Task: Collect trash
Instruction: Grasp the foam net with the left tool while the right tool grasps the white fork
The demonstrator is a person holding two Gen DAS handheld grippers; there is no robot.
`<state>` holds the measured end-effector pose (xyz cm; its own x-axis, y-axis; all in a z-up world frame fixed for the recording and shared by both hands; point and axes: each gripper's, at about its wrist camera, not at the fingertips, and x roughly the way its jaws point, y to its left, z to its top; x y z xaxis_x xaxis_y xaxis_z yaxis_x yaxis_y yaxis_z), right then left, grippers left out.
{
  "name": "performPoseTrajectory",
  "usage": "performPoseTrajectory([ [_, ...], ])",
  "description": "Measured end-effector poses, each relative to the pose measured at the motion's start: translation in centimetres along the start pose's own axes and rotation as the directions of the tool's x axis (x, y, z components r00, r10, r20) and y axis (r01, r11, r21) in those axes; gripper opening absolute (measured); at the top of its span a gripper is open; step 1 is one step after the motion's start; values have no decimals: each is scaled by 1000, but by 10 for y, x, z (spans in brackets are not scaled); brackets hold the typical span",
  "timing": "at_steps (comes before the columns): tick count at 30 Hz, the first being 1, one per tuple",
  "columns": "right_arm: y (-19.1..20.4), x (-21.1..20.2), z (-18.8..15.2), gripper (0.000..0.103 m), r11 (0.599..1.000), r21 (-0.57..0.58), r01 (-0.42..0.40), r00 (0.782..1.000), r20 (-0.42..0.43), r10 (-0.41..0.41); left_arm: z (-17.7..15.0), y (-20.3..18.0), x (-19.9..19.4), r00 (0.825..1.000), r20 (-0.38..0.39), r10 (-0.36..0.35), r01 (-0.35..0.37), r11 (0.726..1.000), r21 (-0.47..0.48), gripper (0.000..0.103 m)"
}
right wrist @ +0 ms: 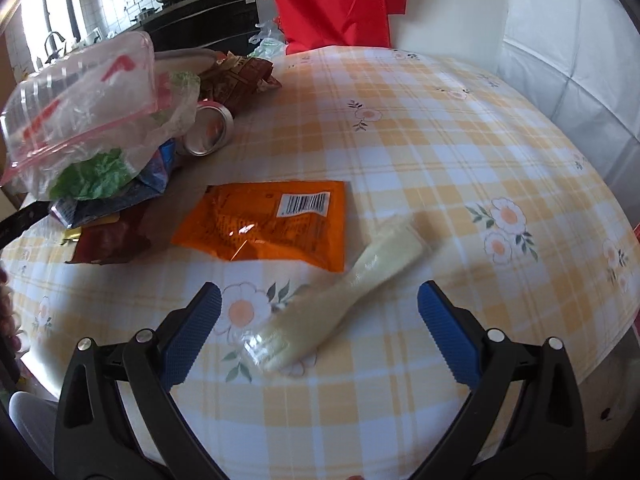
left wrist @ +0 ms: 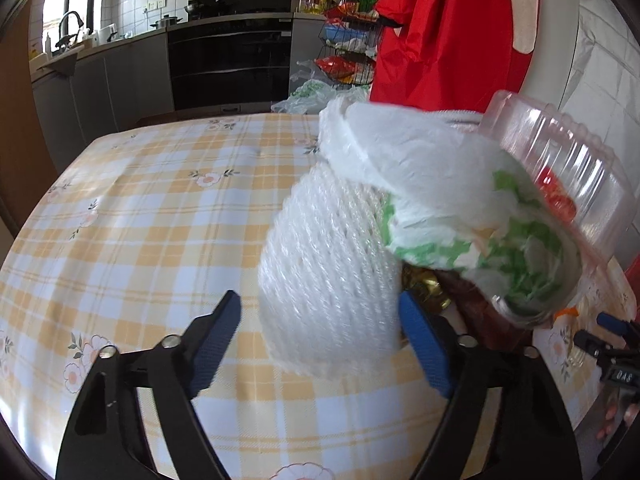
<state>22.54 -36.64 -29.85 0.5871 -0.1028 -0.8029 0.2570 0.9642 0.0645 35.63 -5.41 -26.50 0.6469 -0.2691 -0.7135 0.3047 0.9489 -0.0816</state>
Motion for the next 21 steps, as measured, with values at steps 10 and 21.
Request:
performPoseTrajectory([
  [10,-10,12,-4,55,999,-26,31,998,-59,-33,-24,22,-24,1000,-2,-11,11,1000,-2,29],
  [21,-41,-18,-20,25,995,98,-32,999,-14,33,-57,37,-68,1000,21,24,-22,999,-50,21],
])
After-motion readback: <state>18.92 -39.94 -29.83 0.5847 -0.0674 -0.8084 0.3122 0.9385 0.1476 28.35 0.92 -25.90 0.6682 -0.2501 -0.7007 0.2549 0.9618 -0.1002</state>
